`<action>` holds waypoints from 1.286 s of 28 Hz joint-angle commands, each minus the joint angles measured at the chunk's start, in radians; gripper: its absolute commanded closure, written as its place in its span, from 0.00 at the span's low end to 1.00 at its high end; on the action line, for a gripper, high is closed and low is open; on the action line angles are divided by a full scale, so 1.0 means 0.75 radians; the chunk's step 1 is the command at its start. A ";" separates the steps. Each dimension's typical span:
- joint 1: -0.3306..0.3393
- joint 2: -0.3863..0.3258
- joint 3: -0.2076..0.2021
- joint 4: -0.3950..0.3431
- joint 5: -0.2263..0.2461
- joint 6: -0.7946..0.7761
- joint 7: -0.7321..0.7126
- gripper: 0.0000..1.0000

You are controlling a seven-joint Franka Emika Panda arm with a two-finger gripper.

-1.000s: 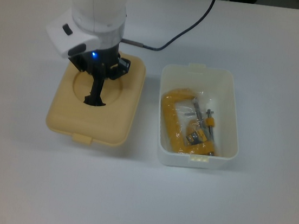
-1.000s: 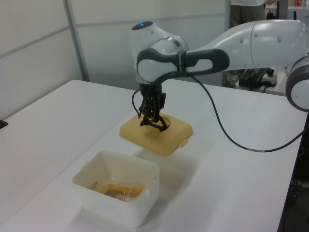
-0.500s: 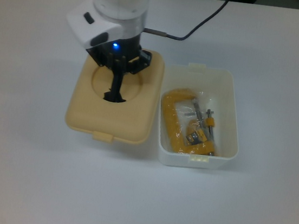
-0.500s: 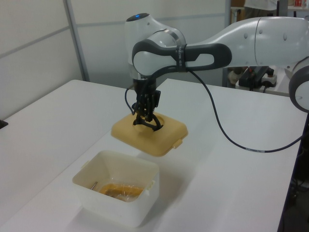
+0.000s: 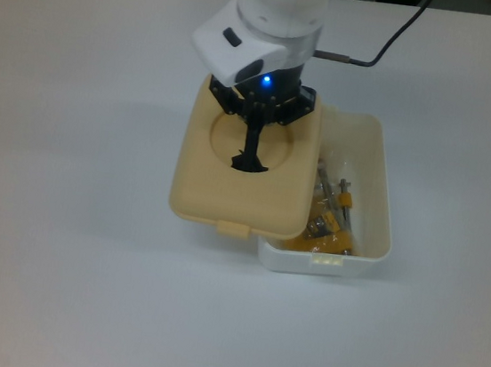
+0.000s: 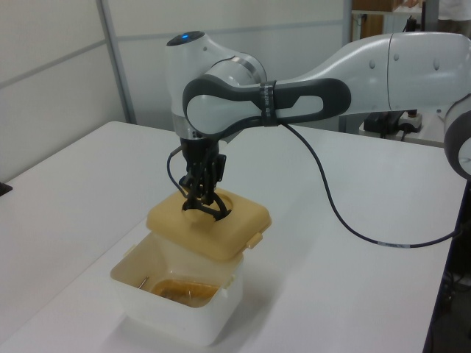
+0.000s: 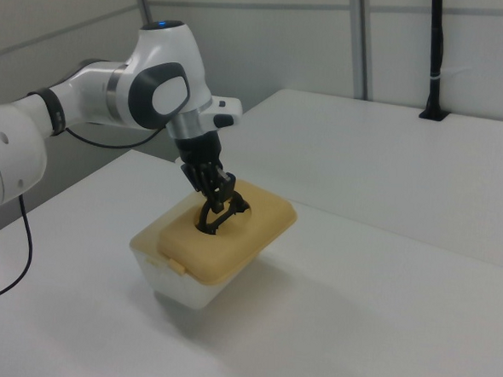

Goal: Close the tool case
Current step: 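Lower the lid onto the box rim and press it down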

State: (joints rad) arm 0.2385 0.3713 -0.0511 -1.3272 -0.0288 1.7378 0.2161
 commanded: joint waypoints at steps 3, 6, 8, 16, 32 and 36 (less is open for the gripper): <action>0.062 0.010 -0.005 0.013 0.008 0.029 0.037 1.00; 0.079 0.018 -0.005 0.015 0.006 0.055 0.037 1.00; 0.095 0.028 -0.003 0.013 0.004 0.080 0.035 1.00; 0.111 0.059 0.035 0.015 -0.002 0.127 0.035 1.00; 0.161 0.082 0.058 0.015 -0.011 0.135 0.035 1.00; 0.161 0.090 0.062 0.015 -0.011 0.135 0.039 0.28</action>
State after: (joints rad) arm 0.3547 0.4296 -0.0114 -1.3268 -0.0292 1.8251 0.2247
